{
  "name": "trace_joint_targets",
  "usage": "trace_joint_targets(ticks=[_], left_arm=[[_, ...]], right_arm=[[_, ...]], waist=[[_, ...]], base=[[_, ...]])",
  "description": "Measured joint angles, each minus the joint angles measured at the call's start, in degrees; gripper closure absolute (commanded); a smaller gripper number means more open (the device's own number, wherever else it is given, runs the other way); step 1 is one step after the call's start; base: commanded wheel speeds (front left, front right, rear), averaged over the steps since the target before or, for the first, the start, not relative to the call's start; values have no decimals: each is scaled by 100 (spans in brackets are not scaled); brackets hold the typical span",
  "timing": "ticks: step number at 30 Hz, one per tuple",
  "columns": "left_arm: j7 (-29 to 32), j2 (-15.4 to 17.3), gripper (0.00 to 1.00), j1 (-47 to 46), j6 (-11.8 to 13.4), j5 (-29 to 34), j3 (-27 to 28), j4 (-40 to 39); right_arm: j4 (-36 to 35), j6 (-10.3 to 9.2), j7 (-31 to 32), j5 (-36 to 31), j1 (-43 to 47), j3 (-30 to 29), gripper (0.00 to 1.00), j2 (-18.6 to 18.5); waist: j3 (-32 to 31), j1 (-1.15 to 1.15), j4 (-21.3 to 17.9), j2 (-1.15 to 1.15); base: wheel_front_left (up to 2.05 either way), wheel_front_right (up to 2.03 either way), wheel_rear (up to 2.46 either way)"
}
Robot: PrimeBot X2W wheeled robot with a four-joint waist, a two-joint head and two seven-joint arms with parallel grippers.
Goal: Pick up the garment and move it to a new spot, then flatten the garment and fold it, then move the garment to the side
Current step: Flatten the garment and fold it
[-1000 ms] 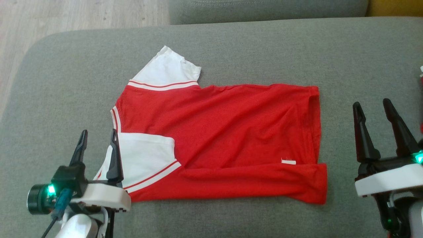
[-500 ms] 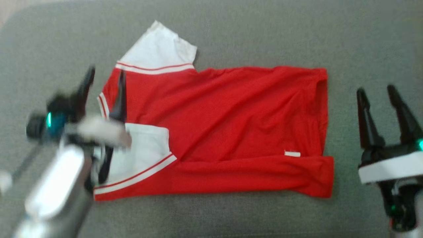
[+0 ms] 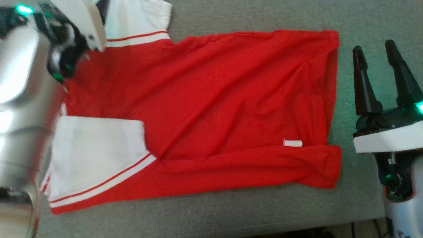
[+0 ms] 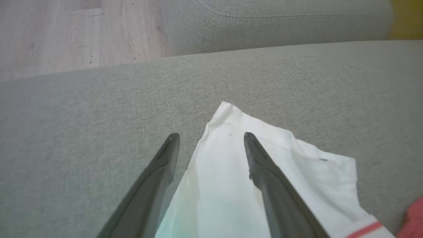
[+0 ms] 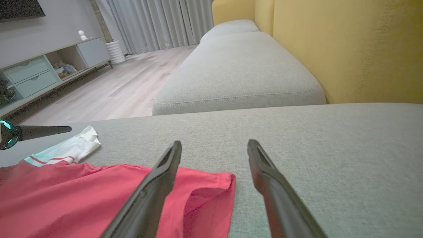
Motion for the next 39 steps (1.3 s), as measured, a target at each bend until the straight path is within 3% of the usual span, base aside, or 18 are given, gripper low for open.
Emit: trace_joint_targets(ticks=[6, 10, 12, 15, 20, 29, 34, 35, 37, 38, 39], left_arm=[[424, 60, 0, -769, -246, 24, -56, 894], [876, 65, 0, -1010, -337, -55, -76, 1145], [1243, 58, 98, -1104, -366, -142, -97, 1233], [1551, 44, 100, -1116, -453, -196, -192, 1237], [1410, 31, 100, -1110, -495, -118, -364, 1166], [552, -43, 100, -1059, -548, 80, -526, 1147], [245, -164, 100, -1060, -597, 77, -586, 1155], [181, -182, 100, -1060, -602, 77, -592, 1154], [71, -191, 100, -1059, -604, 56, -595, 1155], [23, -190, 100, -1059, -604, 42, -595, 1158], [-55, -190, 100, -1057, -605, 19, -594, 1158]], right_arm=[[305, 0, -209, 104, -105, 83, 0, 12], [431, 0, -238, 127, -107, 78, 0, 11], [498, 0, -236, 127, -116, 34, 0, 9], [631, 0, -201, 129, -185, -64, 0, -21], [1071, 0, 85, 372, -564, 100, 0, -222], [2491, 0, 715, 1002, -2006, 1281, 0, -850], [3061, 1, 1508, 1207, -2482, 1859, 0, -1236], [3094, 1, 1667, 1239, -2568, 1894, 7, -1301], [3134, 1, 1930, 1296, -2677, 1920, 91, -1392], [3155, 1, 2057, 1333, -2685, 1912, 100, -1428], [3156, 1, 2179, 1385, -2685, 1891, 100, -1459]], waist=[[364, -2, -381, 0], [370, -2, -422, 0], [338, -3, -411, 0], [291, -3, -369, 0], [248, -2, -301, 0], [183, -2, -138, 0], [140, -3, 26, 0], [129, -3, 57, 0], [99, -2, 105, 0], [80, -2, 124, 0], [56, -2, 142, 0]], base=[[0, 0, 0], [0, 0, 0], [0, 0, 0], [0, 0, 0], [0, 0, 0], [0, 0, 0], [0, 0, 0], [0, 0, 0], [0, 0, 0], [0, 0, 0], [0, 0, 0]])
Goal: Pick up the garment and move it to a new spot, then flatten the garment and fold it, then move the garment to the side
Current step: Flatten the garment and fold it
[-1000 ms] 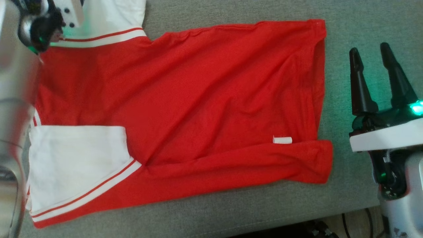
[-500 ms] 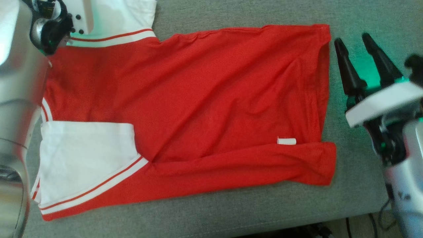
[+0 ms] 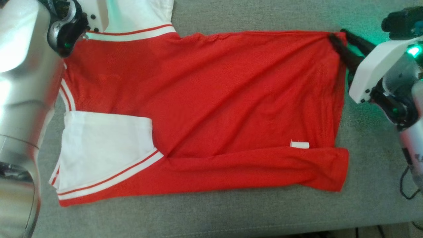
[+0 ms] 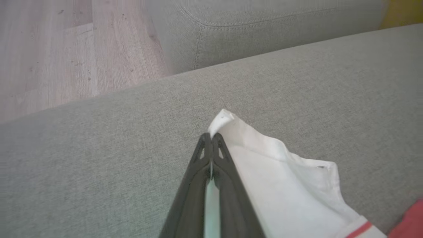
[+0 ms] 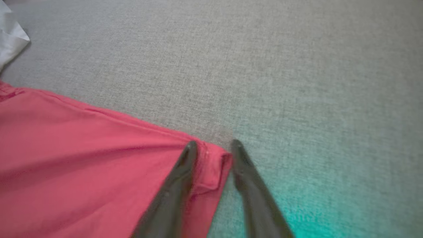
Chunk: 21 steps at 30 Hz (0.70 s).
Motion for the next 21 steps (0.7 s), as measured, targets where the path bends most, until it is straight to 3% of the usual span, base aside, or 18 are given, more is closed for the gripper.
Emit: trace_joint_targets(ticks=[5, 13, 21], left_arm=[[-321, 9, 100, 64, -42, -112, 55, -22], [-951, 83, 100, 416, -30, -271, 299, -532], [-1834, 396, 100, 1337, 372, -513, 773, -1847]], right_arm=[[-127, 0, 127, -1, 83, -94, 100, -54], [-614, 0, -767, -166, 257, -519, 100, -59], [-933, 0, -1291, -272, 415, -842, 100, -49]], waist=[[-140, 0, 75, 0], [-351, 0, 260, 0], [-641, 0, 390, 0]], base=[[0, 0, 0], [0, 0, 0], [0, 0, 0]])
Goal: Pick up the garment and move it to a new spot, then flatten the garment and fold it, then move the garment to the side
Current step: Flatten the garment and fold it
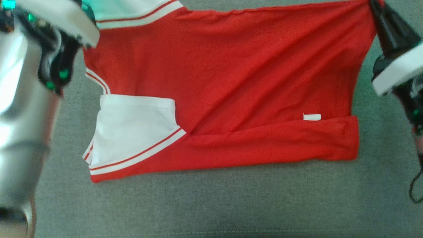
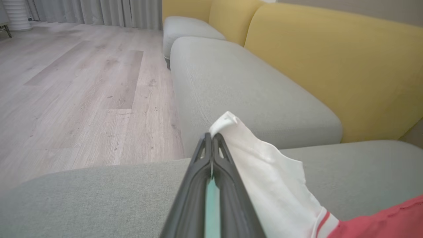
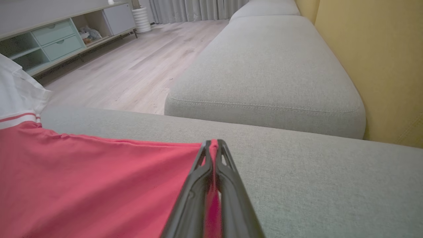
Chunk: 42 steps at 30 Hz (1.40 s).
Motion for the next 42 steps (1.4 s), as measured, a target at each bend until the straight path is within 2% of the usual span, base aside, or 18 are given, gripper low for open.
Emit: trace_joint_targets(ticks=[6, 8, 9, 12, 16, 22, 23, 24, 25, 28, 35, 36, 37, 38, 42], left_arm=[[-382, 210, 100, 1775, 441, -627, 531, -1621], [-408, 263, 100, 2487, 658, -755, 564, -2054], [-408, 263, 100, 2487, 658, -755, 564, -2054], [-553, 288, 100, 3527, 917, -968, 733, -2519], [-737, 287, 100, 4569, 1136, -1187, 879, -2864], [-715, 261, 100, 5376, 1356, -1359, 868, -2965], [-701, 257, 100, 5445, 1350, -1365, 856, -2932], [-755, 225, 47, 5483, 1344, -1370, 864, -2898], [-805, 188, 0, 5483, 1308, -1405, 868, -2846], [-861, 132, 0, 5475, 1312, -1411, 851, -2630], [-1788, 7, 0, 5403, 1746, -867, 1061, -2396], [-1907, 16, 0, 5388, 1859, -722, 1068, -2388], [-2097, 37, 0, 5313, 2114, -380, 1081, -2407], [-2157, 77, 0, 5277, 2264, -124, 1072, -2446], [-2312, 131, 0, 5084, 2671, 770, 1038, -2877]], right_arm=[[-180, 0, -22, 151, 1010, -99, 100, 144], [-182, 0, -11, 197, 1361, -177, 100, 194], [-182, 0, -11, 197, 1361, -177, 100, 194], [-181, 0, -13, 226, 1795, -350, 100, 403], [-279, 0, -14, 249, 2270, -536, 100, 670], [-436, 0, 44, 221, 2789, -724, 100, 936], [-443, 0, 80, 204, 2853, -788, 76, 1007], [-439, 0, 151, 153, 2927, -845, 46, 1069], [-443, 0, 196, 133, 3006, -890, 0, 1134], [-495, 0, 197, 77, 3215, -928, 0, 1345], [-1056, 0, 48, -265, 3475, -1126, 0, 1618], [-1169, 0, 0, -337, 3489, -1121, 0, 1647], [-1382, 0, -40, -537, 3486, -1121, 0, 1668], [-1500, 0, -102, -643, 3483, -1123, 0, 1668], [-1915, 0, -426, -1073, 3435, -1188, 0, 1670]], waist=[[-187, 0, 49, 0], [-227, -1, 81, 0], [-227, -1, 81, 0], [-298, 0, 107, 0], [-389, -1, 126, 0], [-519, -1, 116, 0], [-538, -1, 116, 0], [-556, -1, 125, 0], [-574, 0, 134, 0], [-642, 0, 129, 0], [-796, 0, 107, 0], [-812, 0, 90, 0], [-846, 0, 59, 0], [-864, 0, 44, 0], [-940, 0, -19, 0]], base=[[0, 0, 0], [0, 0, 0], [0, 0, 0], [0, 0, 0], [0, 0, 0], [0, 0, 0], [0, 0, 0], [0, 0, 0], [0, 0, 0], [0, 0, 0], [0, 0, 0], [0, 0, 0], [0, 0, 0], [0, 0, 0], [0, 0, 0]])
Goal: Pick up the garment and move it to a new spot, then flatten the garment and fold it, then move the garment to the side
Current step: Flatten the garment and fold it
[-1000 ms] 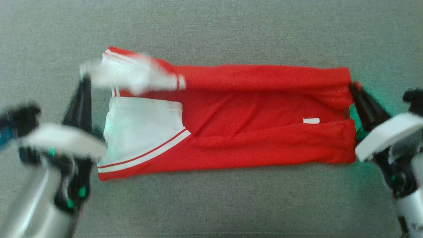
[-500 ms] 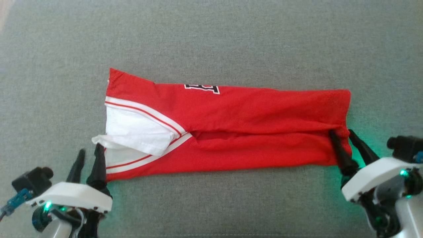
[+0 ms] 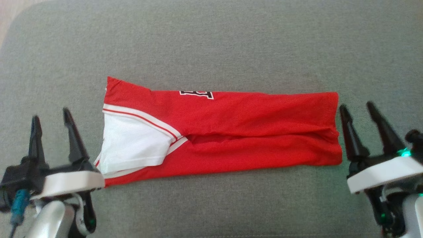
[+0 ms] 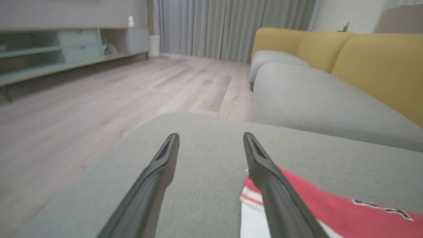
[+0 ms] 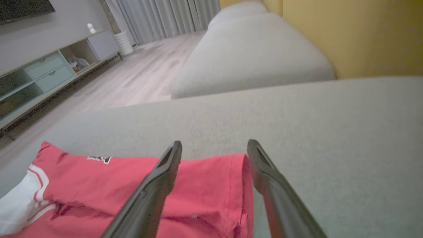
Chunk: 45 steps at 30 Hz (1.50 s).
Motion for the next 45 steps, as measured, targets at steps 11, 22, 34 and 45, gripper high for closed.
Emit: trace_joint_targets(ticks=[11, 22, 34, 45], left_arm=[[133, -107, 0, -154, -92, 1191, -1027, 81], [176, -181, 0, -225, -159, 1128, -1072, 463], [66, -310, 0, -379, -159, 1103, -1054, 501], [-36, -699, 0, -627, -468, 1489, -975, 412]], right_arm=[[16, -1, -656, -445, -140, 78, 0, 69], [215, 0, -749, -448, -4, 92, 0, 163], [840, 0, -599, -401, -37, 11, 0, 68], [2717, 0, -374, -118, -488, 38, 0, -130]], waist=[[-197, 0, -31, 0], [-236, 0, -84, 0], [-97, 1, 45, 0], [69, 0, 463, 0]], base=[[0, 0, 0], [0, 0, 0], [0, 0, 0], [0, 0, 0]])
